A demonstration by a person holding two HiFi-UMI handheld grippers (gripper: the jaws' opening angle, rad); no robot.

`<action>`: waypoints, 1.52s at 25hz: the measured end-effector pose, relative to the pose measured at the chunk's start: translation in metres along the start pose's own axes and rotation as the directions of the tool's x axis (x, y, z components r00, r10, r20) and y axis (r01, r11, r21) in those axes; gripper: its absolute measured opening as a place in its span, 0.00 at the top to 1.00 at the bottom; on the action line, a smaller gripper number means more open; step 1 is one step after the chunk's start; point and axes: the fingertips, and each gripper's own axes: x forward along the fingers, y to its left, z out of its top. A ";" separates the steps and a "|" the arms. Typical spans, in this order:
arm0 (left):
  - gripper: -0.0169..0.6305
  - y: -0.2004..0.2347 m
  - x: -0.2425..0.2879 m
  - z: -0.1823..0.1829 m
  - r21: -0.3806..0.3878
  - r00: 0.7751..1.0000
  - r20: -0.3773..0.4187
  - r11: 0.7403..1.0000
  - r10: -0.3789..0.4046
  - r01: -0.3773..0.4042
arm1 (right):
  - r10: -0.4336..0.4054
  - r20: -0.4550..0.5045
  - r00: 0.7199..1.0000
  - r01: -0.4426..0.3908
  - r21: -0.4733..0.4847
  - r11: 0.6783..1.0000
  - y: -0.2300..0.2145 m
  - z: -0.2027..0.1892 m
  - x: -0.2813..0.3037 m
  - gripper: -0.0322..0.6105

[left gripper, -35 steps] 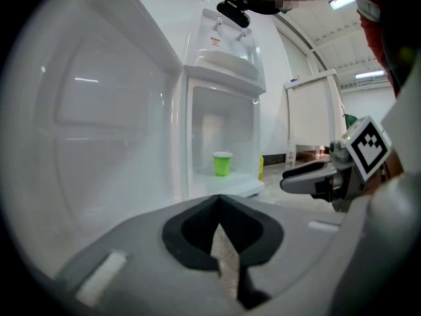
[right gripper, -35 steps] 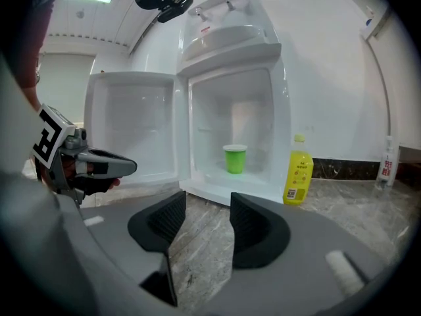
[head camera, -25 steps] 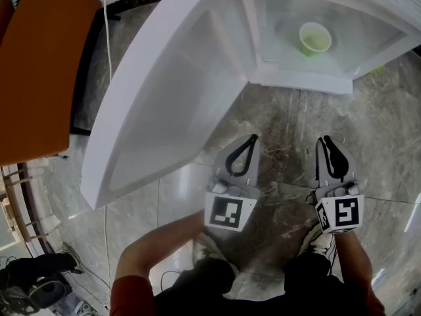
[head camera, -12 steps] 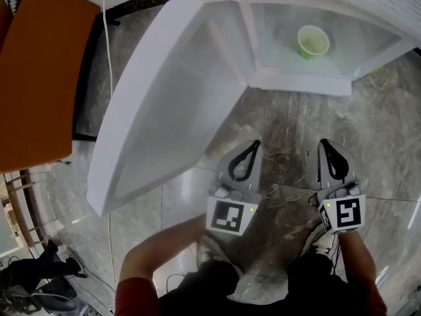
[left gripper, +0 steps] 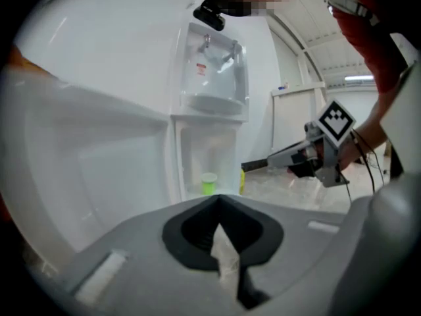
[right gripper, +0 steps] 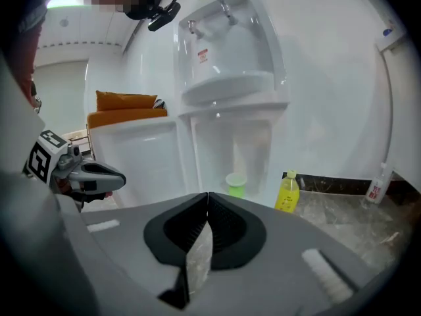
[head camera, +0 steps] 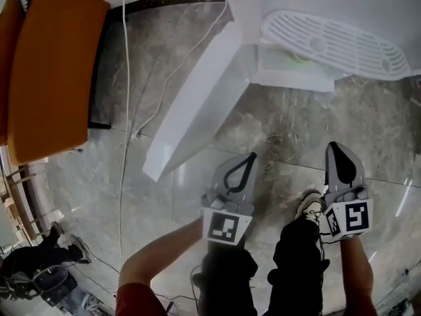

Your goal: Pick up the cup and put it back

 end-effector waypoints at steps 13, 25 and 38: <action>0.97 0.038 -0.183 0.282 -0.202 0.965 0.055 0.950 0.255 -0.239 | 0.009 -0.064 0.998 0.000 0.143 0.990 0.090 0.244 -0.160 0.95; 0.97 0.063 -0.332 0.532 -0.245 0.899 0.056 0.879 0.434 -0.409 | -0.049 0.025 0.998 0.044 0.162 0.986 0.113 0.496 -0.305 0.95; 0.97 0.040 -0.371 0.717 -0.120 0.934 0.201 0.954 0.295 -0.276 | -0.124 0.275 0.954 0.110 0.065 0.992 0.094 0.692 -0.413 0.95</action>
